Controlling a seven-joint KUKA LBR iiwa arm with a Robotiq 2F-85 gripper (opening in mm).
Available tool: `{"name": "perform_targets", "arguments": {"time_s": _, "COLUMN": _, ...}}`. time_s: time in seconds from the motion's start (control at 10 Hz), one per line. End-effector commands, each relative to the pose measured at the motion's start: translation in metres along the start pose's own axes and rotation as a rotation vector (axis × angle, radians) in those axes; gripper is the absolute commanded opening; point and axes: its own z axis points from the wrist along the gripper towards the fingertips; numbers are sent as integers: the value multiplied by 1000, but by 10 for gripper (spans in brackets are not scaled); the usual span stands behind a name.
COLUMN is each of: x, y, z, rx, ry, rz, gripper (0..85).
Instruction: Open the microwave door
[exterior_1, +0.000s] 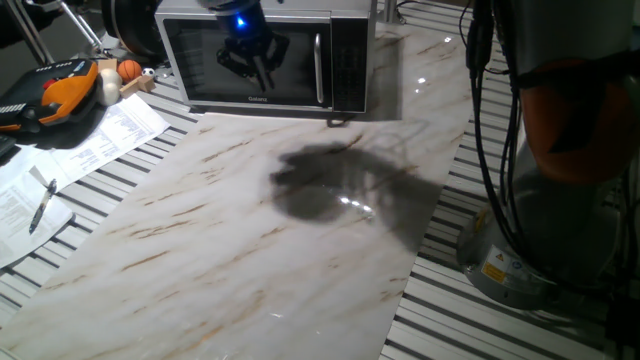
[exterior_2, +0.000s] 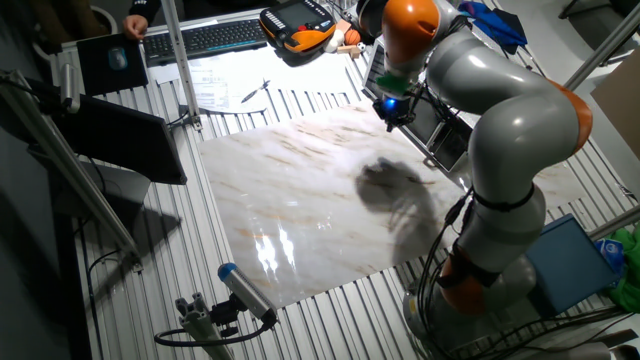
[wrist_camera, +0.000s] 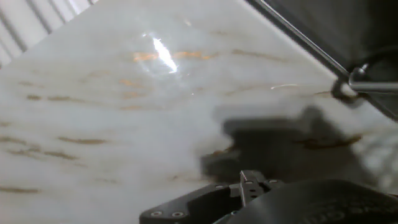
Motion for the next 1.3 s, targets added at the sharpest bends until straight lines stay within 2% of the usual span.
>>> {"name": "perform_targets", "arguments": {"time_s": 0.0, "x": -8, "y": -11, "z": 3, "rx": -10, "ry": -2, "rz": -11, "gripper": 340}}
{"name": "perform_targets", "arguments": {"time_s": 0.2, "x": -24, "y": -32, "z": 13, "rx": -41, "ry": -17, "rz": -25, "gripper": 340}}
{"name": "perform_targets", "arguments": {"time_s": 0.3, "x": -30, "y": -36, "z": 15, "rx": -36, "ry": -36, "rz": -22, "gripper": 340}}
{"name": "perform_targets", "arguments": {"time_s": 0.5, "x": -45, "y": -44, "z": 14, "rx": -40, "ry": -27, "rz": -9, "gripper": 340}}
{"name": "perform_targets", "arguments": {"time_s": 0.6, "x": -47, "y": -45, "z": 14, "rx": -52, "ry": -11, "rz": -12, "gripper": 340}}
{"name": "perform_targets", "arguments": {"time_s": 0.7, "x": -47, "y": -45, "z": 14, "rx": -56, "ry": -9, "rz": -28, "gripper": 170}}
{"name": "perform_targets", "arguments": {"time_s": 0.8, "x": -47, "y": -45, "z": 14, "rx": -74, "ry": 4, "rz": -25, "gripper": 0}}
{"name": "perform_targets", "arguments": {"time_s": 0.9, "x": -47, "y": -45, "z": 14, "rx": -63, "ry": 17, "rz": -2, "gripper": 0}}
{"name": "perform_targets", "arguments": {"time_s": 1.0, "x": -47, "y": -45, "z": 14, "rx": -32, "ry": 10, "rz": 25, "gripper": 0}}
{"name": "perform_targets", "arguments": {"time_s": 1.1, "x": -47, "y": -45, "z": 14, "rx": -33, "ry": 21, "rz": 50, "gripper": 0}}
{"name": "perform_targets", "arguments": {"time_s": 1.2, "x": -47, "y": -45, "z": 14, "rx": -42, "ry": 44, "rz": 84, "gripper": 0}}
